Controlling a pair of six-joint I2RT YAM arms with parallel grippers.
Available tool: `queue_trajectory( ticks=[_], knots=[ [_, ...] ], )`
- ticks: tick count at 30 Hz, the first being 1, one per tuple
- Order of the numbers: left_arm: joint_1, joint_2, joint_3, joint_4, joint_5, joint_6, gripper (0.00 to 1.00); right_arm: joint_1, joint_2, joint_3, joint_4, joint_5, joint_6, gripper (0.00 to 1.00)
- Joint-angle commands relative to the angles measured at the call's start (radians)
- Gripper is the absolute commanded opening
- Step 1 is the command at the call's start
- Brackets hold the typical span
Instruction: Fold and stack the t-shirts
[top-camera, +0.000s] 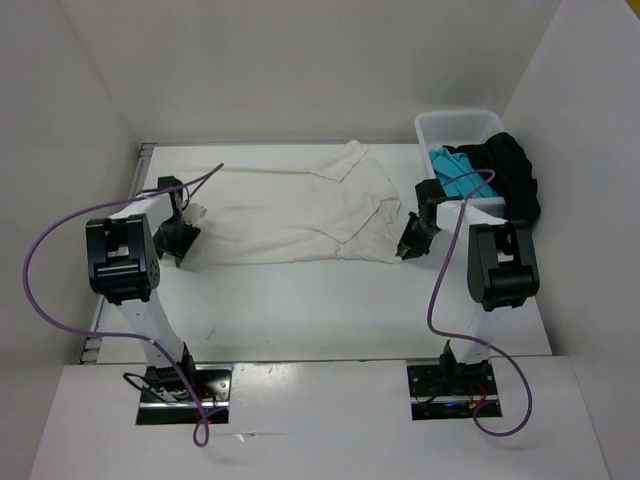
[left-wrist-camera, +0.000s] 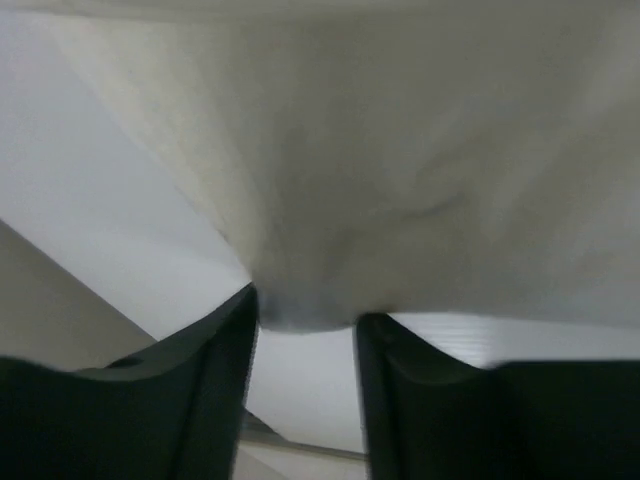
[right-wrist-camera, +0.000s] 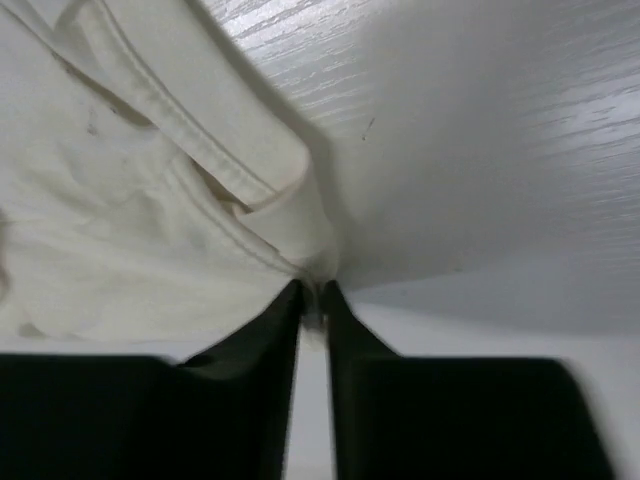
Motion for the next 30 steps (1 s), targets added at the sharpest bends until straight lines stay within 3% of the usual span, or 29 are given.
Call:
queue_trajectory(
  ticks=[1,3,4,7,14,23,28,30],
  knots=[
    [0.009,0.085,-0.017,0.04,0.084,-0.031,0.44,-0.01,0.022,-0.063,0.089,-0.089,0.009,0.11],
    [0.009,0.085,-0.027,0.052,0.084,-0.031,0.14,-0.02,0.022,-0.063,0.089,-0.111,0.009,0.0],
    [0.009,0.085,-0.038,0.052,0.084,-0.031,0.0,-0.02,0.012,-0.063,0.089,-0.111,0.009,0.0],
    [0.03,0.053,-0.065,0.07,0.071,-0.021,0.0,-0.031,-0.01,-0.072,0.078,-0.111,0.0,0.0],
    [0.112,-0.097,-0.179,0.061,-0.064,0.094,0.0,-0.04,-0.193,-0.103,-0.078,0.082,0.0,0.0],
    [0.121,-0.242,-0.26,-0.041,-0.147,0.165,0.0,0.01,-0.316,-0.115,-0.261,-0.013,0.044,0.0],
    [0.121,-0.263,-0.316,-0.072,-0.192,0.165,0.11,0.01,-0.34,-0.147,-0.353,-0.048,0.009,0.0],
    [0.121,-0.275,-0.339,-0.084,-0.219,0.165,0.17,0.021,-0.328,-0.158,-0.39,-0.057,-0.005,0.04]
  ],
)
